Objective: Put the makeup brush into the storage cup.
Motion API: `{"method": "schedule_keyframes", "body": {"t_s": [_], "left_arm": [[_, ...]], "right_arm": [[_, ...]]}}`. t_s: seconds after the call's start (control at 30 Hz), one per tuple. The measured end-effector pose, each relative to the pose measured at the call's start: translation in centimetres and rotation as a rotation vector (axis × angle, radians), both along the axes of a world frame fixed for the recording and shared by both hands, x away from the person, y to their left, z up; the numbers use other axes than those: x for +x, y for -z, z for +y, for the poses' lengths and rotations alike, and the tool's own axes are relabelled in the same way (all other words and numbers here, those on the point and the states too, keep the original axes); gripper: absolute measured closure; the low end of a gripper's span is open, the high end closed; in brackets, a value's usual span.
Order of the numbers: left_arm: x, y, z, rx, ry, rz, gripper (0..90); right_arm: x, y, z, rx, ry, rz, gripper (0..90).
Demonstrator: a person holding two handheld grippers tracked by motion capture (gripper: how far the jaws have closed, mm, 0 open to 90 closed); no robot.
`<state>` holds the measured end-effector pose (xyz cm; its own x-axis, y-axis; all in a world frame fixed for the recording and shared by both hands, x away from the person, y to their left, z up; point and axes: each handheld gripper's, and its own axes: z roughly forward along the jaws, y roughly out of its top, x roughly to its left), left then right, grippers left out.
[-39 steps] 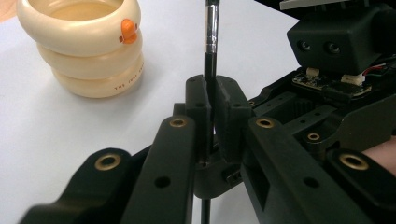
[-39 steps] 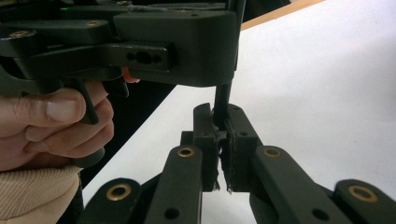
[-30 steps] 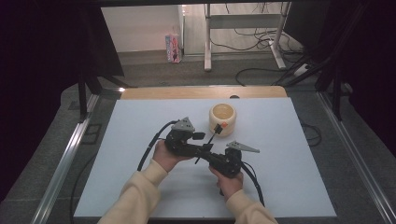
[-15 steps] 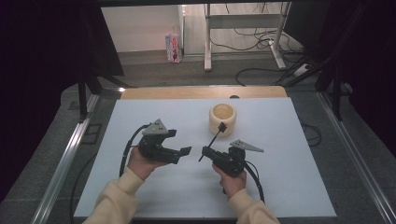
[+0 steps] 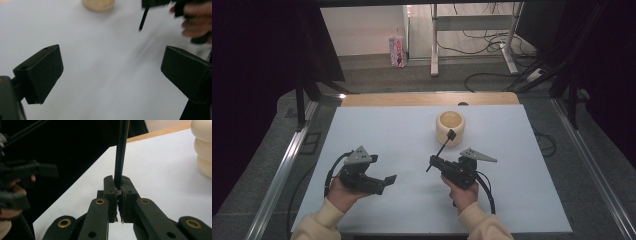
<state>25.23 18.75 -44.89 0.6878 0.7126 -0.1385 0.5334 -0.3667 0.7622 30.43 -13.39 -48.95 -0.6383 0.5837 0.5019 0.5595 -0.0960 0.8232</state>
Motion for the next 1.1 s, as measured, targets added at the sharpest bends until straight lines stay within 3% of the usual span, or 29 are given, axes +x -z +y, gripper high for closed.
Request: {"method": "schedule_keyframes", "body": {"t_s": [0.23, 0.47, 0.83, 1.1], "left_arm": [[-1.8, 2.2, 1.8, 0.016, -0.034, 0.047, 5.4], [-2.4, 2.8, 3.7, 0.001, -0.09, 0.044, 5.5], [-2.1, 3.1, 4.0, 0.001, -0.1, 0.044, 5.5], [-2.0, 3.2, 3.9, 0.006, -0.1, 0.046, 5.4]], "right_arm": [[0.2, -0.5, -0.4, 0.013, 0.006, -0.012, 85.3], [0.4, -0.7, -0.7, 0.021, 0.015, -0.012, 85.2], [0.6, -0.8, -0.8, 0.022, 0.021, -0.024, 85.2], [0.7, -1.8, -1.0, 0.04, 0.015, -0.044, 85.2]]}}
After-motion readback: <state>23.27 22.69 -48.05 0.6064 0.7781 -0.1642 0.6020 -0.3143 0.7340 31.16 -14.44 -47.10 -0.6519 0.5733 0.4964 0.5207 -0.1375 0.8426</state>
